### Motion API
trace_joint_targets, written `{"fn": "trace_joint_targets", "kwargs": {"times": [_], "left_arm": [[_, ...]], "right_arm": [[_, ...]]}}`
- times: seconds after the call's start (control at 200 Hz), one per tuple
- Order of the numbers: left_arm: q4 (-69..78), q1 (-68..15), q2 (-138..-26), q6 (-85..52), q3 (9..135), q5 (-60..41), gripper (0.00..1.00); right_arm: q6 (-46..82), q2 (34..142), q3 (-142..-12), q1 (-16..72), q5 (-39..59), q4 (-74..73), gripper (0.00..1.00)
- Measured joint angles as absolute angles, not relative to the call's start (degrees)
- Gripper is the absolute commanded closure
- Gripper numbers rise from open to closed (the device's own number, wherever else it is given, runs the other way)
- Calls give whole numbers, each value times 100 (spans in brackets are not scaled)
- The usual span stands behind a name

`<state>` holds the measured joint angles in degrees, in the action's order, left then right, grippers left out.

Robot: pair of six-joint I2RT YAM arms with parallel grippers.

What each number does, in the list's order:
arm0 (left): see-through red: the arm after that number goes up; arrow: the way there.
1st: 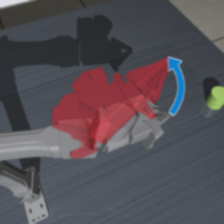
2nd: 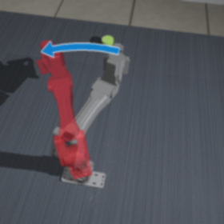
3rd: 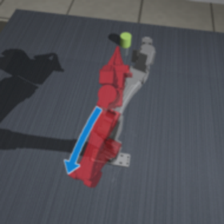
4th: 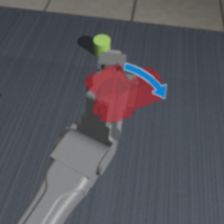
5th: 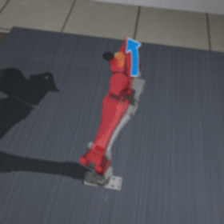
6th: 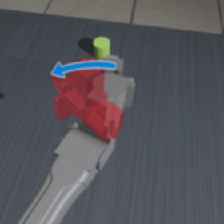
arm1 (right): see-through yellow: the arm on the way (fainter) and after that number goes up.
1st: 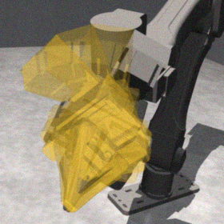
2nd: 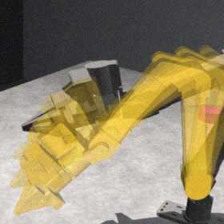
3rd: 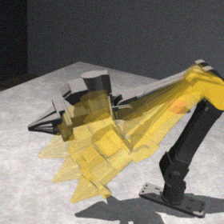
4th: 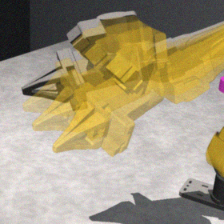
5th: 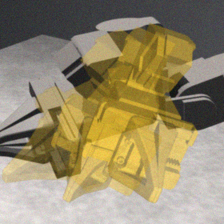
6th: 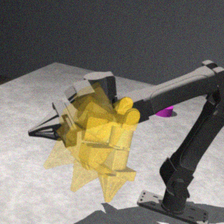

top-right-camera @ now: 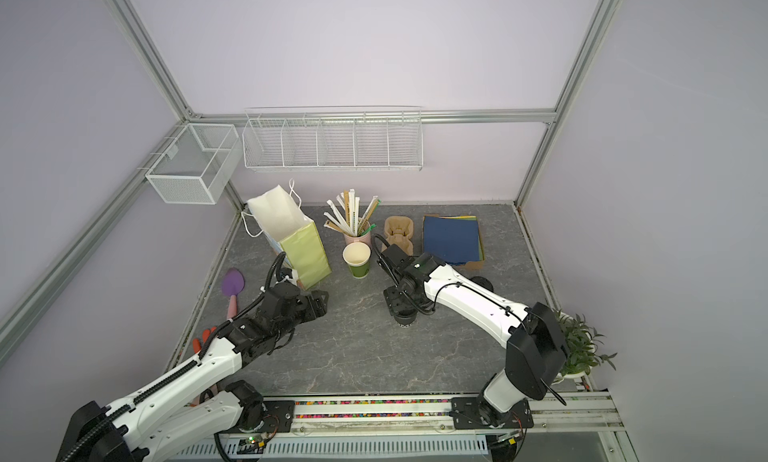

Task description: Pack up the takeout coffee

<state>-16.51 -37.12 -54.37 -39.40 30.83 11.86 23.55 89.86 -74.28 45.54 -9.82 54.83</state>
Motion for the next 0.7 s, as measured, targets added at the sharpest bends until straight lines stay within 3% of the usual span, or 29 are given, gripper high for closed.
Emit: {"fn": "trace_joint_targets", "kwargs": {"times": [0.705], "left_arm": [[-1632, -3712, -5433, -3938, 2969, 1149, 13]], "right_arm": [[2421, 8796, -6980, 4584, -1120, 5009, 29]]}}
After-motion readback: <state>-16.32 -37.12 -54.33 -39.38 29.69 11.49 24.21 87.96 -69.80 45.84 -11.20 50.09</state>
